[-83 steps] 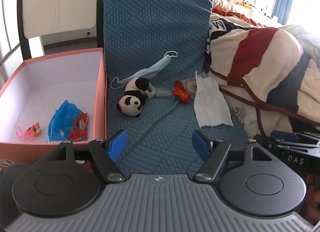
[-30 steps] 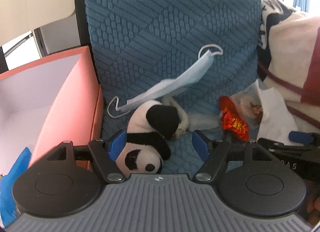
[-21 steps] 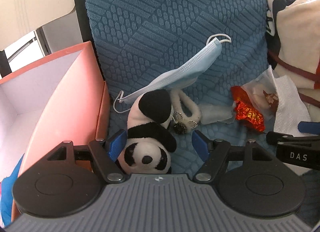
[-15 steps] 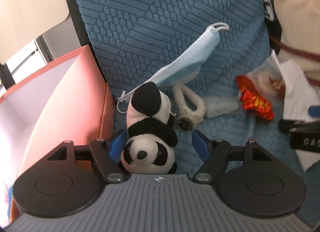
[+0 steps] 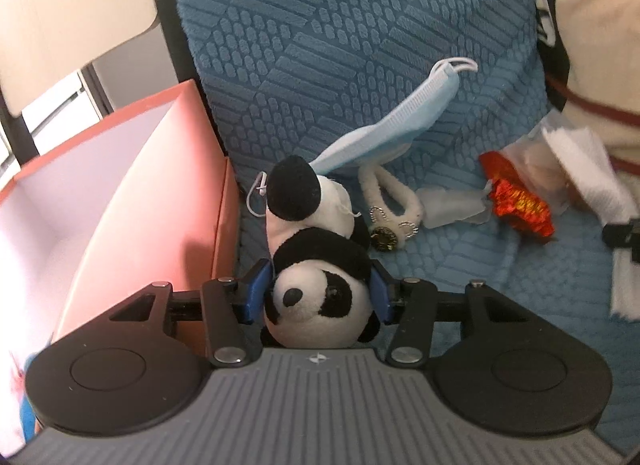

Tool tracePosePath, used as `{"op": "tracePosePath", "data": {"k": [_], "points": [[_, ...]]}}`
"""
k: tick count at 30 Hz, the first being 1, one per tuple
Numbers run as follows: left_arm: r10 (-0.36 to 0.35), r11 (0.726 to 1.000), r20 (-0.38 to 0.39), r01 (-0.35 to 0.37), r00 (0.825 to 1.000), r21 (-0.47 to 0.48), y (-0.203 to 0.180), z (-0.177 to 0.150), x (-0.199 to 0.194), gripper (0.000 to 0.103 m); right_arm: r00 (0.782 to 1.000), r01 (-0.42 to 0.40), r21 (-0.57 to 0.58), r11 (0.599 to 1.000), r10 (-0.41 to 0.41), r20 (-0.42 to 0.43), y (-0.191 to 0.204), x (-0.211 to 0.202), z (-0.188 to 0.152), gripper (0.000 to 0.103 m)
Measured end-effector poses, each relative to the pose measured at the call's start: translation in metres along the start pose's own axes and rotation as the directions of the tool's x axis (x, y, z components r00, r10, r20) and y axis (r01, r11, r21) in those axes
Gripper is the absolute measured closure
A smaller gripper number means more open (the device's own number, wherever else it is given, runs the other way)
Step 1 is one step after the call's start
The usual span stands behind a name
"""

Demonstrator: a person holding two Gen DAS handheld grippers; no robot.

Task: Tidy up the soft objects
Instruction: 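Lift the panda plush with the left tool while the right tool lifts the tissue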

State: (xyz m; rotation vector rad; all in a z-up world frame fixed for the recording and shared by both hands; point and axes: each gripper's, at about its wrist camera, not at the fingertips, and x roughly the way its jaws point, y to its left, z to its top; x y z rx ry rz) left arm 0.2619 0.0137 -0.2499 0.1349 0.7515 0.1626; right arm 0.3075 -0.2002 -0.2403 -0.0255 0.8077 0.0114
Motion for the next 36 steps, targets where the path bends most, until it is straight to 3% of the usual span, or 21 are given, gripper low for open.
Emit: {"op": "tracePosePath", "data": {"k": [9,36], "points": [[-0.100,0.989,-0.017,0.098,0.995,-0.110,0.004,-0.002,-0.019,0.046,0.999,-0.050,0.025,0.998,0.050,0.006,0.002,-0.027,-0.005,0.089],[-0.250,0.956,-0.006,0.246,0.968,-0.163,0.012,-0.023,-0.084,0.046,0.987,-0.155,-0.031,0.987,0.156,0.047,0.022,-0.108,-0.024,0.089]]}}
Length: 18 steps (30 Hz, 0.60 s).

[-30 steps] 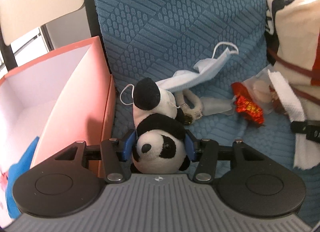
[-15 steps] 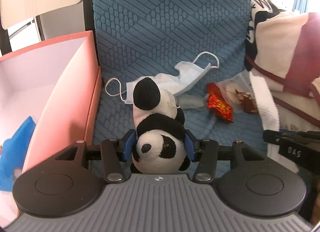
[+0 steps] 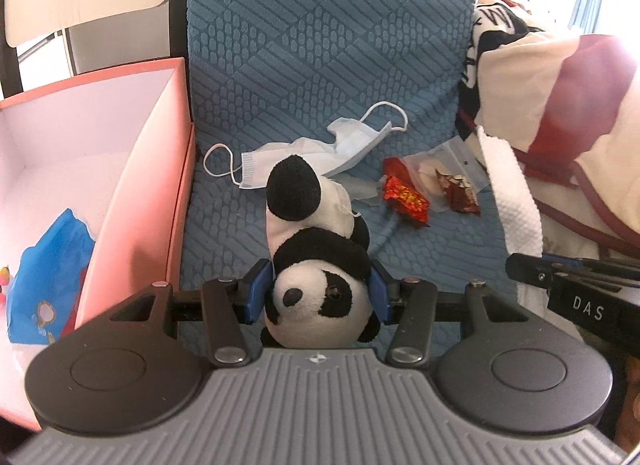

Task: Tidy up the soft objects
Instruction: 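Lift the panda plush with the left tool while the right tool lifts the tissue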

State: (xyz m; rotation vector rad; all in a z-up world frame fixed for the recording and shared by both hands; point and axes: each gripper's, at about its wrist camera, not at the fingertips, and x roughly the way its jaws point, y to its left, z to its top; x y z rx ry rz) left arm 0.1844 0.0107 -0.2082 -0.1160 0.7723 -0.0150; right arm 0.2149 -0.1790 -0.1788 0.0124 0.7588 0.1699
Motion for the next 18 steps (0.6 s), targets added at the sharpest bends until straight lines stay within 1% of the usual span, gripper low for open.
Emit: {"op": "tracePosePath", "data": {"k": [3,8,10,12,13,18], "points": [[-0.012,1.000,-0.005,0.012,1.000,-0.006,-0.001,-0.006,-0.009,0.046,1.000,-0.010,0.004,1.000,0.010,0.007,0.001,-0.011,-0.003,0.089],[-0.031,0.999,-0.021,0.031,0.999,-0.016,-0.003,-0.012,-0.021,0.046,1.000,-0.024,0.027,0.999,0.024,-0.005,0.003,-0.024,-0.013,0.089],[-0.038,0.999,-0.011,0.038,0.999,-0.025,-0.003,-0.014,-0.029,0.046,1.000,-0.028,0.032,0.999,0.028,-0.009,0.003,-0.030,-0.017,0.089],[-0.047,0.998,-0.004,0.047,0.999,-0.036,-0.002,-0.015,-0.037,0.046,0.999,-0.046,0.060,0.997,0.047,-0.017,0.001,-0.035,-0.020,0.089],[-0.050,0.998,0.011,0.050,0.999,-0.036,-0.002,-0.015,-0.041,0.046,0.999,-0.049,0.067,0.997,0.051,-0.019,0.001,-0.037,-0.021,0.089],[-0.061,0.997,0.022,0.062,0.998,-0.045,-0.004,-0.017,-0.057,0.046,0.998,-0.054,0.062,0.997,0.055,-0.008,0.003,-0.053,-0.023,0.089]]}}
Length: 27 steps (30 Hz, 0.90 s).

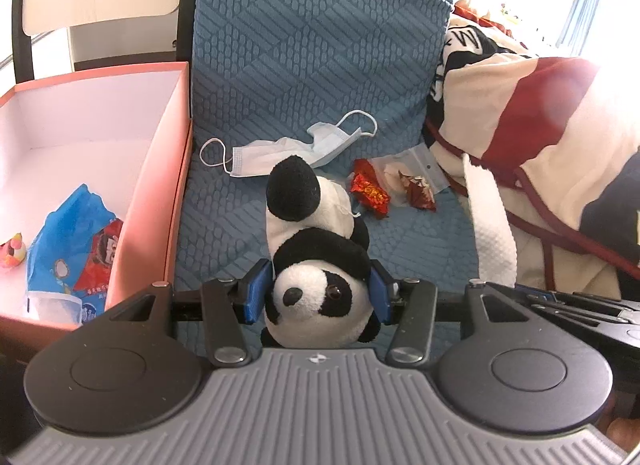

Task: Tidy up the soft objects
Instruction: 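Lift the panda plush with the left tool while the right tool lifts the tissue, then carry the panda and tissue over the pink box with both tools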

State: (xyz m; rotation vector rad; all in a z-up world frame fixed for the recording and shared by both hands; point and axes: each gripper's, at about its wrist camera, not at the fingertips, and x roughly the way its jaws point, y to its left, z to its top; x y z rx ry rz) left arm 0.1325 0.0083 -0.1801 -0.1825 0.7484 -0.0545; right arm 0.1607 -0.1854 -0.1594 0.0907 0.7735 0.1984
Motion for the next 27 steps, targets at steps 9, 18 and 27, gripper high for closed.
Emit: {"op": "tracePosePath", "data": {"k": [9,18,27], "points": [[-0.030,0.999,-0.015,0.029,0.999,-0.026,0.000,-0.009,-0.027,0.046,0.999,-0.030,-0.014,0.999,0.030,-0.011,0.005,-0.022,-0.007,0.089],[-0.039,0.994,0.005,0.039,0.999,-0.104,0.013,-0.010,-0.054,0.046,0.998,-0.051,-0.027,0.998,0.050,-0.034,0.018,-0.040,-0.011,0.089],[-0.049,0.992,0.021,0.051,0.999,-0.116,0.020,-0.005,-0.079,0.046,0.998,-0.065,-0.072,0.995,0.064,-0.010,0.040,-0.056,-0.004,0.089]]}}
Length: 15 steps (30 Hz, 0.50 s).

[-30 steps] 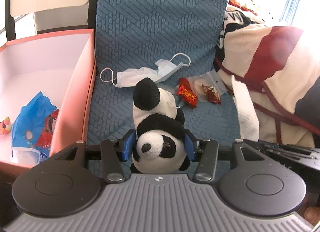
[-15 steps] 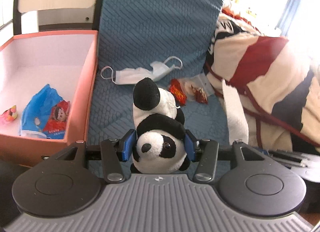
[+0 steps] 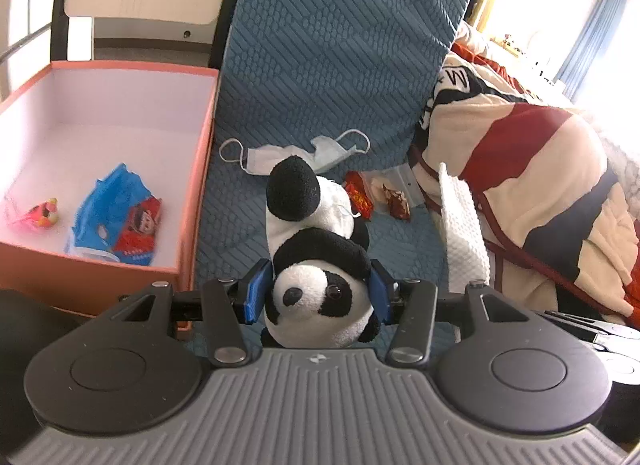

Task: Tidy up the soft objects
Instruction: 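Carry the panda and tissue over the pink box with both tools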

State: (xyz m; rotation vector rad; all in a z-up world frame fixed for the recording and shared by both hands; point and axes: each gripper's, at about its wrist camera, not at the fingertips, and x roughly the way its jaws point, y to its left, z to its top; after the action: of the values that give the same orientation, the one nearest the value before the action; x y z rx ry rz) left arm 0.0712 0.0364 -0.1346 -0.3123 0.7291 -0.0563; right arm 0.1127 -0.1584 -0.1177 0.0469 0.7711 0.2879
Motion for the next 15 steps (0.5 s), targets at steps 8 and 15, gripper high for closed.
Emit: {"op": "tracePosePath", "data": {"k": [8,15], "points": [[0.039,0.999,0.028,-0.039,0.999,-0.006,0.015,0.007,-0.024,0.046,1.000,0.002,-0.069,0.998,-0.001,0.025,0.023,-0.007,0.005,0.089],[0.059,0.998,0.050,-0.058,0.997,-0.033,0.036,0.018,-0.042,0.046,0.997,-0.054,-0.102,0.993,0.059,0.046,0.053,-0.010,0.015,0.089]]}}
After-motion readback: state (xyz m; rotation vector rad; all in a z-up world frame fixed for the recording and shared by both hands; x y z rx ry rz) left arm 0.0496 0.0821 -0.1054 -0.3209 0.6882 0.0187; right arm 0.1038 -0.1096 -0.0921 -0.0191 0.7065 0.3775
